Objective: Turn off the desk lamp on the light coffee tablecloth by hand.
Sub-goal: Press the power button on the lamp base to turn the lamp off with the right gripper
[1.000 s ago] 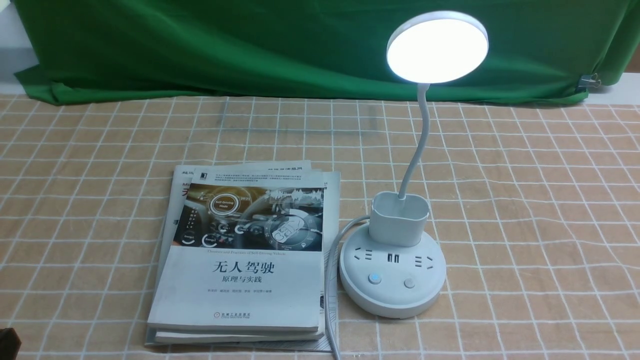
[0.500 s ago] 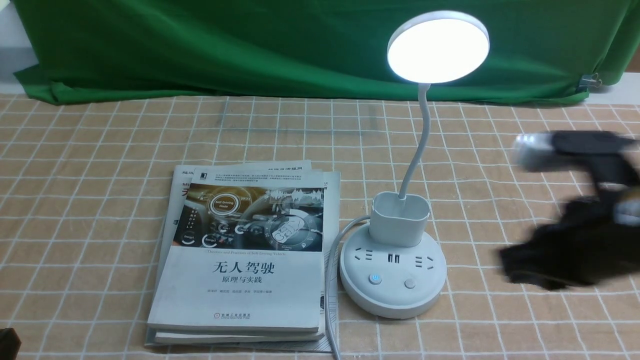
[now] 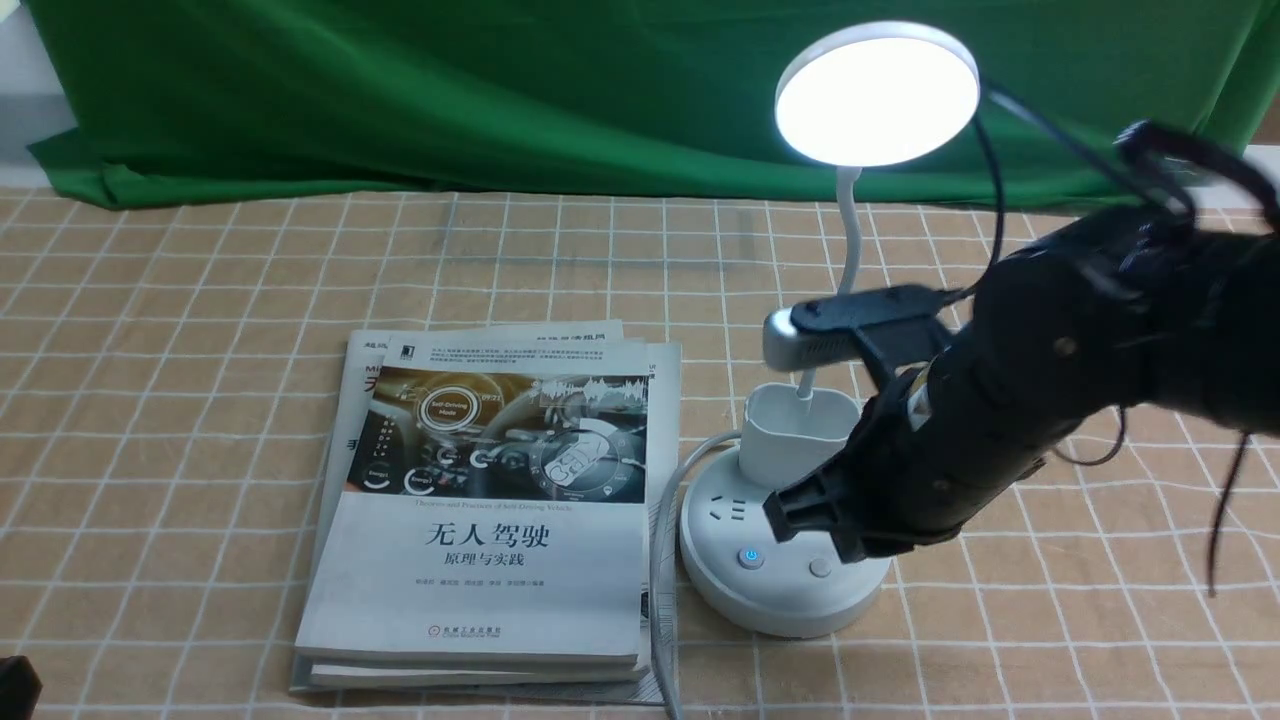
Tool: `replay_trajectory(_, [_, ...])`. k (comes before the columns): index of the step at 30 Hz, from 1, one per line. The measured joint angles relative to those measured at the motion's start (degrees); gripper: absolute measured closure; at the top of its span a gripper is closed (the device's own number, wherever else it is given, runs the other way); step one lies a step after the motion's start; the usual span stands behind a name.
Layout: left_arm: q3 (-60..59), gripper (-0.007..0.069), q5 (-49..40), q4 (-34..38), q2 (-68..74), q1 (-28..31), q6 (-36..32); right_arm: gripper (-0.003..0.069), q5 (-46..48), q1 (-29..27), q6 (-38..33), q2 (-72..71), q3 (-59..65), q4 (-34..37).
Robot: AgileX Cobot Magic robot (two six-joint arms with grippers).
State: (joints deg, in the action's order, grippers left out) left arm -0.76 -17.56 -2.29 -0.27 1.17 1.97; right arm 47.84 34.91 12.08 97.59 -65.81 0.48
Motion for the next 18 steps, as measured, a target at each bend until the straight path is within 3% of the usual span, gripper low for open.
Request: replay_trajectory(18, [0.0,0.0620,0.0,0.0,0.0,0.0,0.0,0.0624,-1.7,0.0,0.0,5.7,-2.5,0.0])
